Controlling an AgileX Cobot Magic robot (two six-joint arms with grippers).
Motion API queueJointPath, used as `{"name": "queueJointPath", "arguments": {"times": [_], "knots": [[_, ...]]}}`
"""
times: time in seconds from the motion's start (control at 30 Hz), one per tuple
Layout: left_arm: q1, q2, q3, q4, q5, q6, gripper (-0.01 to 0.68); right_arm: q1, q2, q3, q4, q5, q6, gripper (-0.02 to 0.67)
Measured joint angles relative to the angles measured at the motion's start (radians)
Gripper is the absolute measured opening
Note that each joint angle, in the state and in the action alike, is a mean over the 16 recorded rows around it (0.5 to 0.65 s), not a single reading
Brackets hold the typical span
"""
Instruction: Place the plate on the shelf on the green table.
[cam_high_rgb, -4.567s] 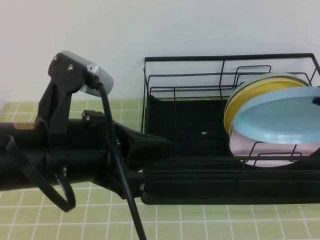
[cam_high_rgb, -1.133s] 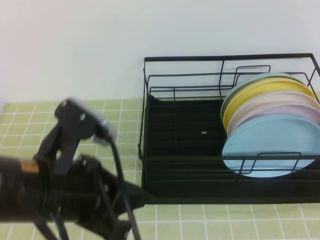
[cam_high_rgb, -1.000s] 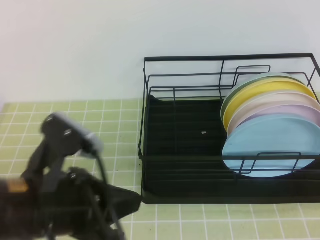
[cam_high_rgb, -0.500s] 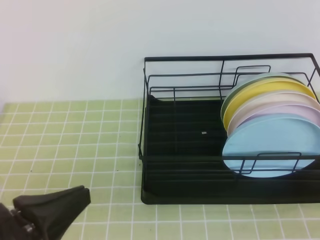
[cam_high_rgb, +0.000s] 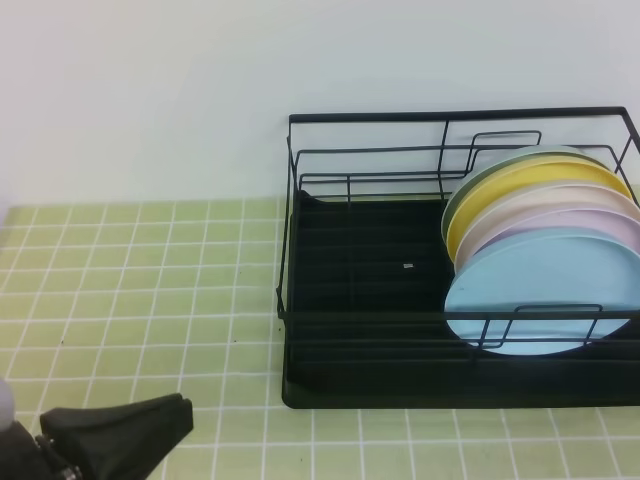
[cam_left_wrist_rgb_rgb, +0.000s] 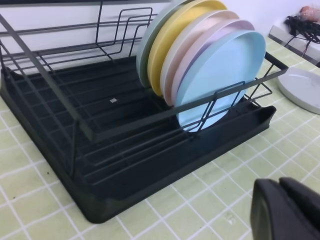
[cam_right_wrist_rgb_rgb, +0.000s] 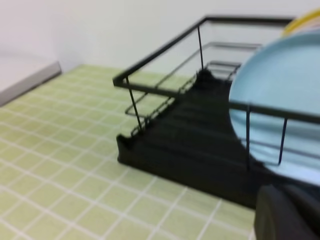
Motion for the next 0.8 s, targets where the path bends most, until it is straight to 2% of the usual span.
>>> {"name": "queueJointPath", "arguments": {"times": [0.13, 0.27, 0.63, 0.8], "knots": [[0.019, -0.013, 0.002, 0.008, 0.01, 0.018, 0.0, 0.0, 0.0, 0.034, 0.002, 0.005, 0.0, -0.004], [0.069, -0.045, 0.01, 0.017, 0.01, 0.049, 0.0, 0.0, 0.0, 0.055, 0.004, 0.011, 0.0, -0.003], [0.329, -0.193, 0.061, 0.043, -0.008, 0.137, 0.0, 0.0, 0.0, 0.065, 0.009, 0.024, 0.0, -0.003], [0.417, -0.241, 0.093, 0.056, -0.027, 0.135, 0.0, 0.0, 0.0, 0.065, 0.013, 0.027, 0.003, -0.004]]}}
